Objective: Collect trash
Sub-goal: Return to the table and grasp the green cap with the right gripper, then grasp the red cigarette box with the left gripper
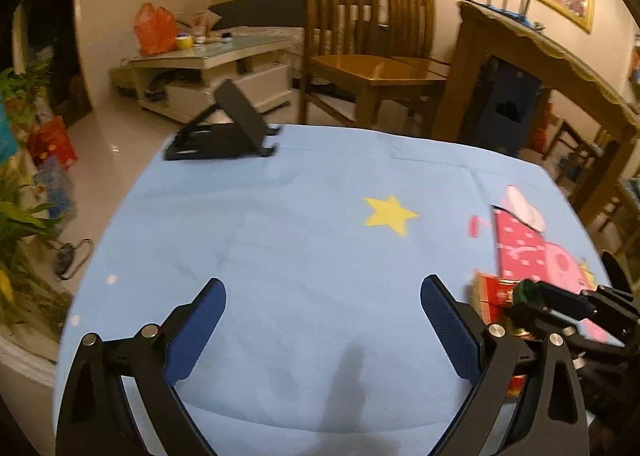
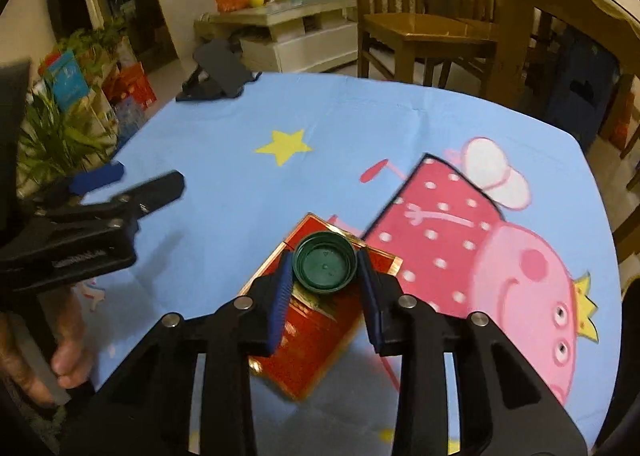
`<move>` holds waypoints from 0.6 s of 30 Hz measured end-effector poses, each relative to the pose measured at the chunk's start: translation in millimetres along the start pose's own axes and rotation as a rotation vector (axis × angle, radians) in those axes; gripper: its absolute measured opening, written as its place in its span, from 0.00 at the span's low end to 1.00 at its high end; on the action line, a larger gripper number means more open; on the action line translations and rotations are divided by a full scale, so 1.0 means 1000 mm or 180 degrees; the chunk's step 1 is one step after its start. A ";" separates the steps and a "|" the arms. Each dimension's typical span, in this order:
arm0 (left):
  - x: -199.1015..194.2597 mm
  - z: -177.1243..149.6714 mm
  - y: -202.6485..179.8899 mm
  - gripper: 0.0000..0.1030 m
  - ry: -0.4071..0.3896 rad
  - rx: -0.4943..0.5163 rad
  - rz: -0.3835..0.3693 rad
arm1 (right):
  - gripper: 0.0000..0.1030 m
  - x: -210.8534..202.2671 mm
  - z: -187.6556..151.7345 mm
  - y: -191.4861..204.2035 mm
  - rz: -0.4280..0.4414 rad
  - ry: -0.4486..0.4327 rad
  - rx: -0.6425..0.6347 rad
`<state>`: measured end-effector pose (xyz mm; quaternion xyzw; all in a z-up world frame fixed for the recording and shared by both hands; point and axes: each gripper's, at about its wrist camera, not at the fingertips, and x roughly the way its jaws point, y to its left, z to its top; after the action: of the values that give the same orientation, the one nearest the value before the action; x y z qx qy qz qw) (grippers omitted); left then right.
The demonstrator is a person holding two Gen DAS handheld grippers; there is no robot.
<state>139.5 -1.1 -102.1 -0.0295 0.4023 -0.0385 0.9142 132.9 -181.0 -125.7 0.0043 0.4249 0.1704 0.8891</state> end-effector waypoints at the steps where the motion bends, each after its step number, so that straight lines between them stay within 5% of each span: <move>1: -0.001 -0.001 -0.004 0.92 -0.0007 0.0029 -0.0073 | 0.31 -0.012 -0.003 -0.009 -0.0002 -0.0055 0.0068; 6: -0.009 -0.010 -0.043 0.92 -0.0081 0.0390 -0.0339 | 0.31 -0.072 -0.039 -0.081 -0.0221 -0.0227 0.0435; 10: 0.000 -0.019 -0.086 0.93 0.0078 0.0673 -0.0457 | 0.31 -0.096 -0.076 -0.146 -0.0143 -0.0345 0.1085; 13: 0.019 -0.026 -0.108 0.94 0.0325 0.0762 -0.0361 | 0.31 -0.117 -0.078 -0.159 -0.0096 -0.0554 0.1124; 17: 0.034 -0.028 -0.119 0.90 0.0606 0.0601 -0.0585 | 0.31 -0.114 -0.083 -0.162 -0.0008 -0.0483 0.1137; 18: 0.033 -0.032 -0.130 0.84 0.0567 0.0764 -0.0352 | 0.31 -0.113 -0.082 -0.161 0.0000 -0.0461 0.1084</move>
<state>132.5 -134.8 -136.8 0.0614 0.4720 -0.1392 0.8684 53.2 -378.2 -117.5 0.1670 0.3824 0.0953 0.9038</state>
